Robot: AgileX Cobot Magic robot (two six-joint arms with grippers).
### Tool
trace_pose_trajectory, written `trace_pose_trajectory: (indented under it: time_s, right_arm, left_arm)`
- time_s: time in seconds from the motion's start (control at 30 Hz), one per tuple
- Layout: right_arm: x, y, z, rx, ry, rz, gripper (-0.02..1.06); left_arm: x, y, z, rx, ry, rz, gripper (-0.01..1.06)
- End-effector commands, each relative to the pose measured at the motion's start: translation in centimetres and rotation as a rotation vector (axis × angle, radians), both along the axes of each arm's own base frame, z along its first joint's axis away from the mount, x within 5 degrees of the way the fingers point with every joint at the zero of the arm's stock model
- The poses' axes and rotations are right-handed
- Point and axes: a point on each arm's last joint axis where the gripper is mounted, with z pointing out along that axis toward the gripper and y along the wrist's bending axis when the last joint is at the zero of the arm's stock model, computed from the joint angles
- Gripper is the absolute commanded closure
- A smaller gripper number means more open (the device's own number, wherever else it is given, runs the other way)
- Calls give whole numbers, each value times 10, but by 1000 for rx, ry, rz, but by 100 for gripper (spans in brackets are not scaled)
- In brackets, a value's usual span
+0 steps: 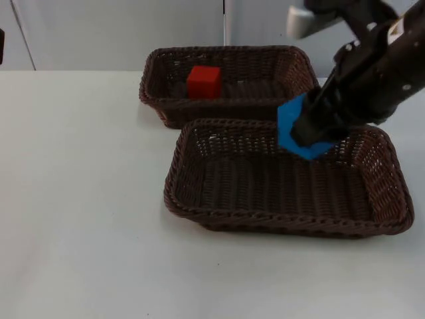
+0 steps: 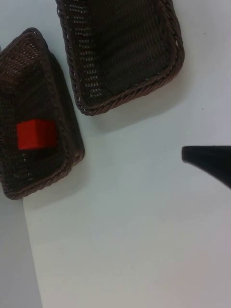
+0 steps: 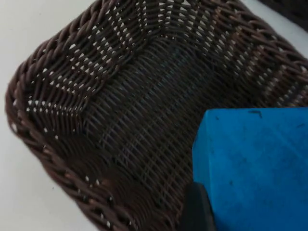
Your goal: Pick up one cube with the left hand and place it into the upper basket. Pick up one cube with the right hand and place it into the lower basket.
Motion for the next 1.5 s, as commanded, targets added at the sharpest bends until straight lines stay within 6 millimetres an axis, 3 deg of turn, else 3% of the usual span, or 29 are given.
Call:
trace_pose_trajectory:
  time_s: [0.0, 0.77, 0.83, 0.93, 0.97, 1.1, 1.13, 1.2, 1.47]
  right_arm:
    - [3, 5, -6, 20, -13, -9, 105]
    - [27, 17, -86, 14, -23, -43, 104]
    - [28, 17, -89, 11, -19, -43, 99]
    - [28, 17, -89, 12, -21, -44, 80]
    - [28, 17, -89, 12, -21, -44, 80]
    - [28, 17, -89, 12, -22, -44, 47]
    - [28, 17, -89, 12, -22, -44, 47]
    - [28, 17, -89, 12, -25, -42, 34]
    - [28, 17, -89, 11, -25, -40, 31]
  left_arm:
    - [-1, 0, -1, -9, 0, 5, 18]
    - [-1, 0, -1, -11, -4, 5, 18]
    - [-1, 0, -1, -9, -5, 5, 18]
    - [-1, 0, -1, -8, -5, 5, 18]
    - [-1, 0, -1, -8, -5, 5, 18]
    - [-1, 0, -1, -8, -5, 5, 18]
    - [-1, 0, -1, -8, -5, 5, 18]
    - [-1, 0, -1, -8, -5, 5, 18]
    - [-1, 0, -1, -8, -5, 5, 18]
